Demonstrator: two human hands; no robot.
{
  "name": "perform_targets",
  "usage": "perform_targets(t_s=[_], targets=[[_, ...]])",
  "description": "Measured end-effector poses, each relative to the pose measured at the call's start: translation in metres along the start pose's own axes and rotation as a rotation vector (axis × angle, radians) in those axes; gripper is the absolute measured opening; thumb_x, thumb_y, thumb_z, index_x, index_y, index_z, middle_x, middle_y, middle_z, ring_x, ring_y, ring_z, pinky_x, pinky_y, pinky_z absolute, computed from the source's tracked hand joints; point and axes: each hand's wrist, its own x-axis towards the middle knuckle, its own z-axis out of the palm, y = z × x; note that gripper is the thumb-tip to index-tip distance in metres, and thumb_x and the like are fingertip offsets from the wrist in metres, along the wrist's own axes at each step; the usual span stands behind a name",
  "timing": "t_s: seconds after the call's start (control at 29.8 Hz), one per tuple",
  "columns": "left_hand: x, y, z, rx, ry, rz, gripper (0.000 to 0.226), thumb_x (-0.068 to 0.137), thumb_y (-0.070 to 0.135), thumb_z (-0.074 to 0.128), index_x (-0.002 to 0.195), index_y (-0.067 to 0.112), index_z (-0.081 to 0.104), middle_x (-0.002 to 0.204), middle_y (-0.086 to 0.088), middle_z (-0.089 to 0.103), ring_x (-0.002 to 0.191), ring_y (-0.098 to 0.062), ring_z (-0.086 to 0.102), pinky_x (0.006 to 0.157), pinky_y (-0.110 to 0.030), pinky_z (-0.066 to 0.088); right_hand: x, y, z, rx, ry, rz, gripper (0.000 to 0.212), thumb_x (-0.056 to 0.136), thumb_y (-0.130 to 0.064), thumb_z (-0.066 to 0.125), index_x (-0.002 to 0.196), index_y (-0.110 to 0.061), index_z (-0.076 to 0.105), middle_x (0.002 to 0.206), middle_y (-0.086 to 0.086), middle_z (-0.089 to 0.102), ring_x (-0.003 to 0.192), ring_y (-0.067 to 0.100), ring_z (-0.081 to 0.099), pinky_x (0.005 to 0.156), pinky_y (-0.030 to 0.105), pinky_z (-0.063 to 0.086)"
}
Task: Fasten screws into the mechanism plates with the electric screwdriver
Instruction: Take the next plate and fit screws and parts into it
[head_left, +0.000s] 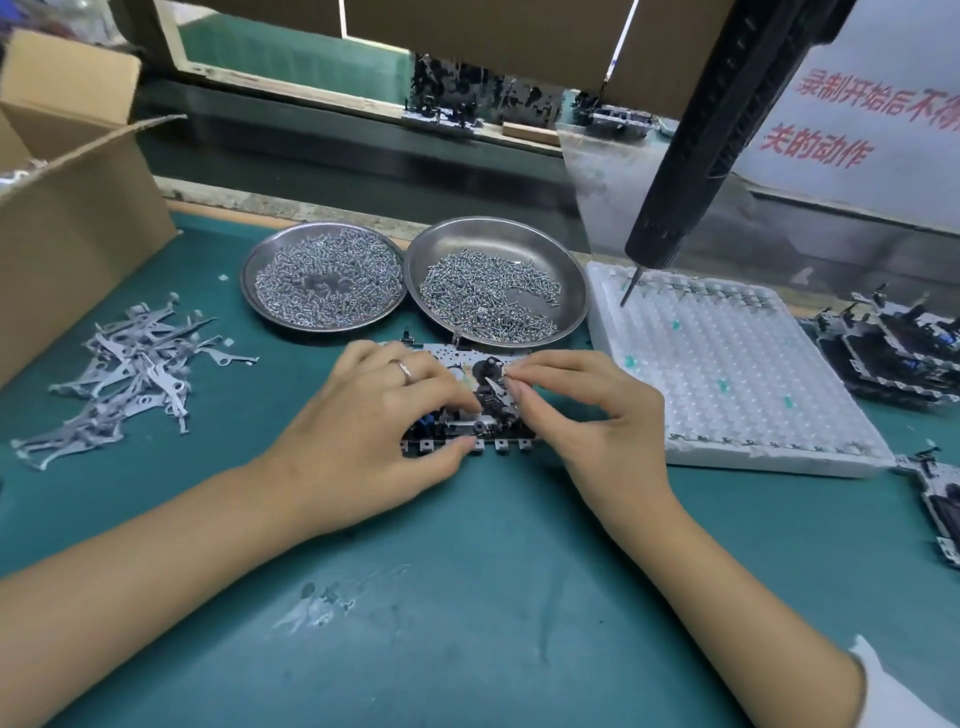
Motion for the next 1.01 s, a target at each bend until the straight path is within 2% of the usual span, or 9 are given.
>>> perform_targets(t_s=[0.23,0.44,0.54,0.7,1.01], targets=[[0.0019,0.0041,0.0025,0.034,0.019,-0.001,0.03,0.084,0.044,0.051,0.089,0.023,0.072,0.085,0.013,0.064,0.082,-0.015,0.057,0.086,-0.033,0.03,-0.0012,0.0015,0.0017,0.011,0.007,0.014,0.019,0.077,-0.004,0.075,0.091,-0.017,0.074,0.089,0.0,0.071,0.088,0.021,0.066,0.081,0.034,0.052],[0.0003,0.0084,0.0029,0.045,0.028,-0.014,0.033,0.086,0.04,0.048,0.09,0.02,0.074,0.081,0.005,0.067,0.081,-0.02,0.061,0.084,-0.035,0.034,-0.001,0.0014,0.0034,0.04,0.021,0.032,0.02,0.077,-0.007,0.073,0.093,-0.02,0.072,0.089,-0.004,0.07,0.088,0.019,0.066,0.082,0.028,0.051],[-0.0005,0.0093,0.0056,0.001,0.052,-0.055,0.023,0.084,0.033,0.059,0.088,0.017,0.075,0.082,0.003,0.068,0.081,-0.021,0.061,0.086,-0.032,0.033,-0.002,0.0013,0.0036,0.047,0.018,0.045,0.02,0.077,-0.008,0.073,0.093,-0.021,0.073,0.089,-0.002,0.07,0.089,0.018,0.066,0.082,0.029,0.051],[-0.0002,0.0097,0.0084,-0.087,0.08,-0.094,0.019,0.079,0.027,0.064,0.089,0.016,0.076,0.083,0.003,0.069,0.081,-0.007,0.052,0.084,-0.033,0.035,-0.0019,0.0012,0.0035,0.056,0.028,0.058,0.019,0.077,-0.01,0.073,0.092,-0.022,0.073,0.088,-0.006,0.07,0.087,0.016,0.066,0.081,0.029,0.051],[0.0017,0.0092,0.007,-0.196,0.066,-0.123,0.016,0.077,0.025,0.067,0.086,0.015,0.076,0.081,0.004,0.068,0.077,-0.003,0.054,0.079,-0.035,0.041,-0.003,0.0044,0.0035,0.063,0.035,0.04,0.02,0.077,-0.008,0.073,0.091,-0.022,0.073,0.089,-0.006,0.071,0.089,0.018,0.067,0.081,0.031,0.052]])
